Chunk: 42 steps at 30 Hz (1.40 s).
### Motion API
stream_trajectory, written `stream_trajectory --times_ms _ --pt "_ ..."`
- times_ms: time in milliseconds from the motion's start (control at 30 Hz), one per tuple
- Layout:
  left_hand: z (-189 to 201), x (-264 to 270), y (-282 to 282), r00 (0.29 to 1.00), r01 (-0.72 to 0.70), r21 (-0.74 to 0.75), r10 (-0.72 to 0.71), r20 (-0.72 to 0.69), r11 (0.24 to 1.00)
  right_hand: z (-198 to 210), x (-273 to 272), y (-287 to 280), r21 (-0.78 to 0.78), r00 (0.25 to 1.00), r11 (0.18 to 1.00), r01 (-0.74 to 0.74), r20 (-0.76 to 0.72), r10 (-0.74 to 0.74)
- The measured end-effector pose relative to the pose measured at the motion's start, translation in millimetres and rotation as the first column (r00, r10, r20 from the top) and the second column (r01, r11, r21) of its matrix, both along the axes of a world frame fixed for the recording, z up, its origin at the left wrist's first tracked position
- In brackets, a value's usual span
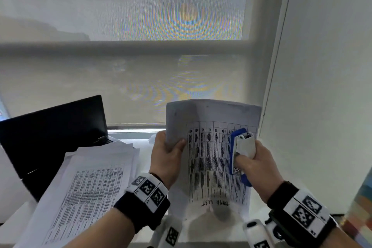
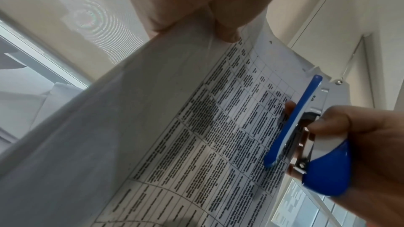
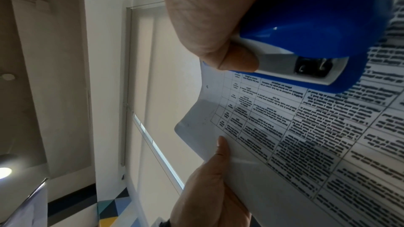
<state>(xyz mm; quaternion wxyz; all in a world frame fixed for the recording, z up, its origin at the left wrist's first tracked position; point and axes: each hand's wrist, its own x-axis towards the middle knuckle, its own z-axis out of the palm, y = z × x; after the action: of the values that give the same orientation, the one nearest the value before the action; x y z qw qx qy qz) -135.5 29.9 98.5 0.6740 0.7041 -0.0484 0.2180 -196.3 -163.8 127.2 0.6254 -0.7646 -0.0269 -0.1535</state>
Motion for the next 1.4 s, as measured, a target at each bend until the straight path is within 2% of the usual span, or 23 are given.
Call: stream_trajectory --times_ms 133,267,467,567,700,800,1033,1167,1233,1300,1333,1400 --pt "2 -2 1 0.997 -0.035 0.019 0.033 0.068 0.999 -2 0 -3 0.015 0.999 0.999 0.038 -0.011 -0.038" --pt "2 -4 -1 0.998 -0.017 0.093 0.011 0.062 0.996 -4 -2 -5 0.020 1.000 0.999 0.026 -0.011 -0.026" --pt "6 -13 -13 0.993 -0.010 0.103 -0.002 0.114 0.995 -6 -12 -8 0.007 0.990 0.996 0.085 0.109 -0.085" --pt "4 -14 -14 0.996 -0.006 0.112 -0.004 0.092 0.994 -11 -14 -11 0.024 0.996 0.997 0.076 0.050 -0.078" --pt "1 -13 -14 0.999 -0.015 0.072 0.011 0.046 0.997 -15 -14 -15 -0.046 0.991 0.990 0.132 -0.011 -0.132" --pt "-2 -14 -14 1.000 -0.013 0.047 0.012 0.009 0.999 -19 -13 -17 -0.063 0.992 0.991 0.121 -0.023 -0.122" --pt "-7 -13 -11 0.993 0.102 0.018 -0.101 -0.061 0.995 -25 -3 -22 -0.078 0.994 0.992 0.103 -0.020 -0.105" --pt "-3 -15 -9 0.983 0.163 -0.005 -0.163 -0.087 0.987 -5 19 -36 -0.146 0.974 0.964 0.221 0.083 -0.211" --pt "-1 -16 -10 0.975 0.200 -0.032 -0.202 -0.093 0.979 23 29 -37 -0.005 0.938 0.964 0.266 0.230 -0.258" --pt "1 -17 -11 0.968 0.223 -0.052 -0.227 -0.103 0.973 60 31 -32 0.107 0.857 0.957 0.269 0.428 -0.288" --pt "1 -17 -12 0.966 0.228 -0.060 -0.233 -0.108 0.972 75 33 -28 0.120 0.815 0.959 0.256 0.506 -0.281" --pt "3 -18 -14 0.966 0.233 -0.063 -0.239 -0.101 0.970 91 35 -17 0.084 0.793 0.978 0.188 0.575 -0.202"
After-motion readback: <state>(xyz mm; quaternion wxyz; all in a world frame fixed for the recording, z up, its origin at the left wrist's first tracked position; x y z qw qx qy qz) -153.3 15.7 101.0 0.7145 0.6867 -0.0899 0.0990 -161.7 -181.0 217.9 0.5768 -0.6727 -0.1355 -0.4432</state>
